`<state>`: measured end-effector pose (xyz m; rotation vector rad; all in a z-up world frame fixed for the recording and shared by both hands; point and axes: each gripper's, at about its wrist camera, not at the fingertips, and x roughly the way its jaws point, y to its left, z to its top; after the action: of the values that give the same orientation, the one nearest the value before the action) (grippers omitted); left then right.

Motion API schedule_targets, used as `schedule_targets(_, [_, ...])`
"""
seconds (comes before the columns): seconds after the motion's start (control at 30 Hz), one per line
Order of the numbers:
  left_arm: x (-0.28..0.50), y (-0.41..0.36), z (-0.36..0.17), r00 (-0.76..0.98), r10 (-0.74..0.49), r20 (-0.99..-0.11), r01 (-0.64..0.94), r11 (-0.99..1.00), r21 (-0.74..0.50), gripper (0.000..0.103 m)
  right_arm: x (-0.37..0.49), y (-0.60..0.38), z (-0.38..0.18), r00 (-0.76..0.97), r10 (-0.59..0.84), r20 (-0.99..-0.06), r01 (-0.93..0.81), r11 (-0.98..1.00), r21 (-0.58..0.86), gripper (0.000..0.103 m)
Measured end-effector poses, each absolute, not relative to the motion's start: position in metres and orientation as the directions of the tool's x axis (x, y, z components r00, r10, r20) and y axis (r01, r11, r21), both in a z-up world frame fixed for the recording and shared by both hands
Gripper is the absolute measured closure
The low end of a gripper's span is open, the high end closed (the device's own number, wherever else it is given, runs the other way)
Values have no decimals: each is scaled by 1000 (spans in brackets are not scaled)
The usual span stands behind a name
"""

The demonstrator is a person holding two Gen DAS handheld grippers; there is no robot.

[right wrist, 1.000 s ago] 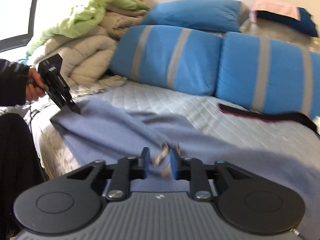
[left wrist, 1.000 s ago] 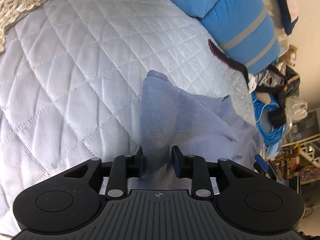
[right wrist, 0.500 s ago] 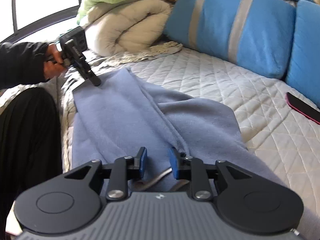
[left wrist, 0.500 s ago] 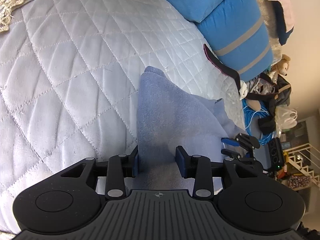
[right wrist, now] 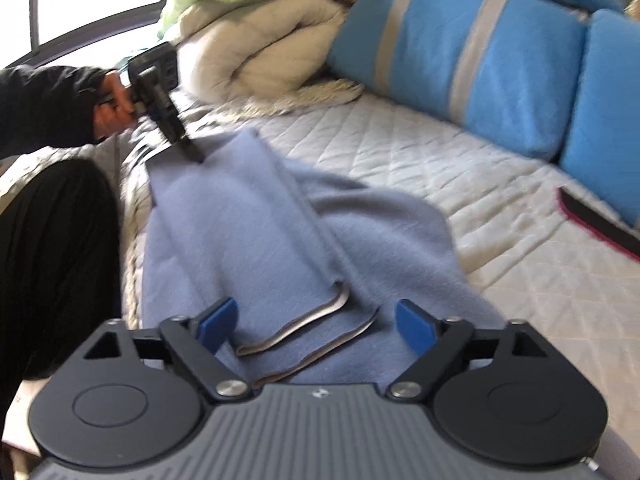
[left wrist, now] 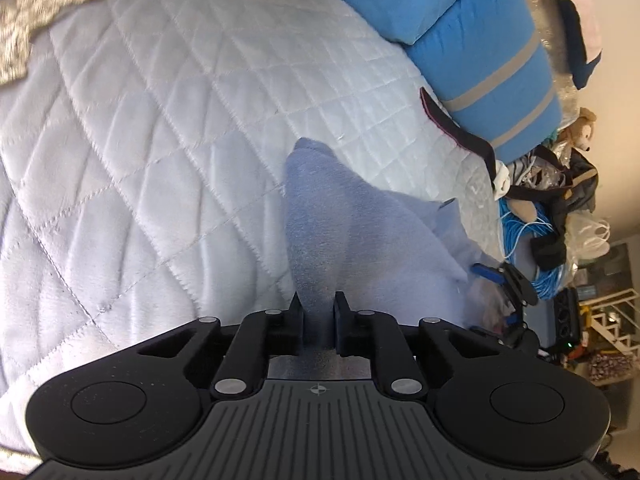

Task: Fold clothes

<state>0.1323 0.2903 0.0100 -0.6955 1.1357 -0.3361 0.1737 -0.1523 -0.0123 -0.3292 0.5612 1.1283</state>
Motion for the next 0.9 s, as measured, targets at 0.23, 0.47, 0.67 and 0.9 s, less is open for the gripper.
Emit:
schedule_targets(0.23, [133,267,70,416,-518,-747,-112,786,-607,92,155,-179,-7,555,606,-570,-704,707,67,0])
schedule_targets(0.47, [139,228,138,452,-473,-756,-127,805,-579,92,116,-188,-19,662,486,-571,-565,824,45,0])
schedule_targets(0.67, [145,165,198,494,-446,-746,-85,829,-552,92,100,-191,-22,701,432,-568,-512,859,22,0])
schedule_targets(0.9, [161,72,239,487,-427,-762,-29,864,-503,92,80,-219,-10,737,442,-511,-482,874,61,0])
